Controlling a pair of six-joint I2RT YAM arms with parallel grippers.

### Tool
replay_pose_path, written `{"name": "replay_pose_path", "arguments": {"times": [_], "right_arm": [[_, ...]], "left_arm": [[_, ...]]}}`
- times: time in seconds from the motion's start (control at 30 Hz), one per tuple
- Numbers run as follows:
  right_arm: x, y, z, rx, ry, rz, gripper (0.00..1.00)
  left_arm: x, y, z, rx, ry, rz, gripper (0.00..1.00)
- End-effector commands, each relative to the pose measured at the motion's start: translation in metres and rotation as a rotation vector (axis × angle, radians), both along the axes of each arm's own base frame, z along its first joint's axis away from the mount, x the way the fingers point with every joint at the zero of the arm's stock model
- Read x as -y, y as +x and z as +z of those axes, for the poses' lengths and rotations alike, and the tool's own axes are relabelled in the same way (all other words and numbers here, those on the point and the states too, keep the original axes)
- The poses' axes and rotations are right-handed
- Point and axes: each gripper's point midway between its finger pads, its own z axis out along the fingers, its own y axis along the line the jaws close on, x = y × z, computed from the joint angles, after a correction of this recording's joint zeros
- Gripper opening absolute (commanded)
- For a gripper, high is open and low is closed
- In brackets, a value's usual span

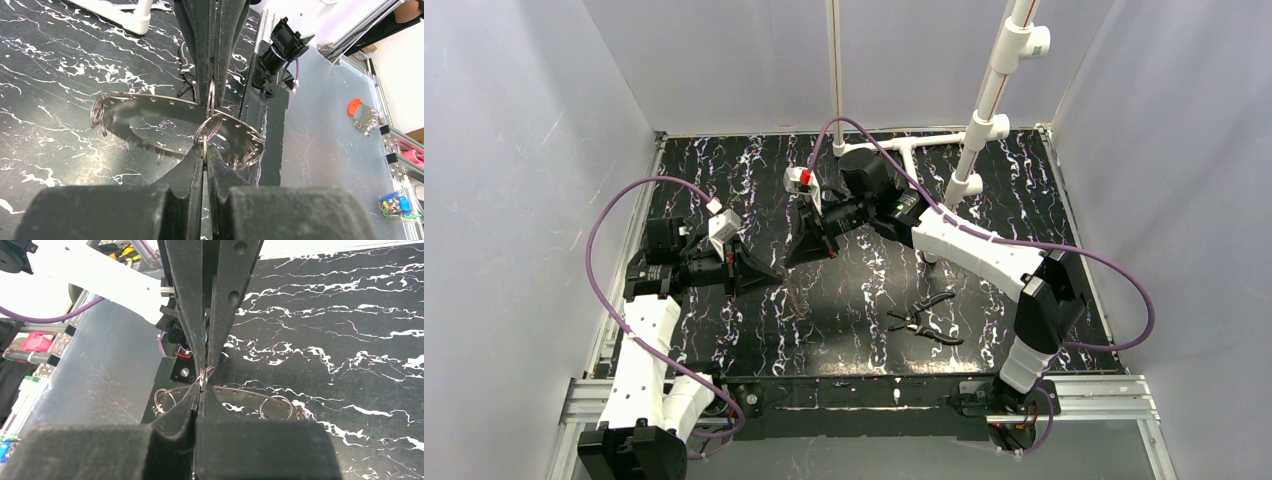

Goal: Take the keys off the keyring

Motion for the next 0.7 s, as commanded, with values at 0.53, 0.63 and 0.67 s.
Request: {"name": "replay_pose_path", "arguments": {"times": [0.53,0.63,0.67], "right_arm": [[-0.011,-0.007,0.04,-0.045,0.146,0.044,0.01],[-0.012,-0.006,0.043,-0.051,0.156,0.043,0.01],[-0.012,-0.006,0.044,-0.053,0.158,0.044,0.01]], "left_arm": [[0.001,-0.006,-0.015,-0.024,0.002,-0.006,0.0],[0.001,-0.006,-0.018,-0.026,0.004,-0.005,0.0],[0.001,-0.007,-0.018,-0.028,0.004,-0.004,0.0]]}}
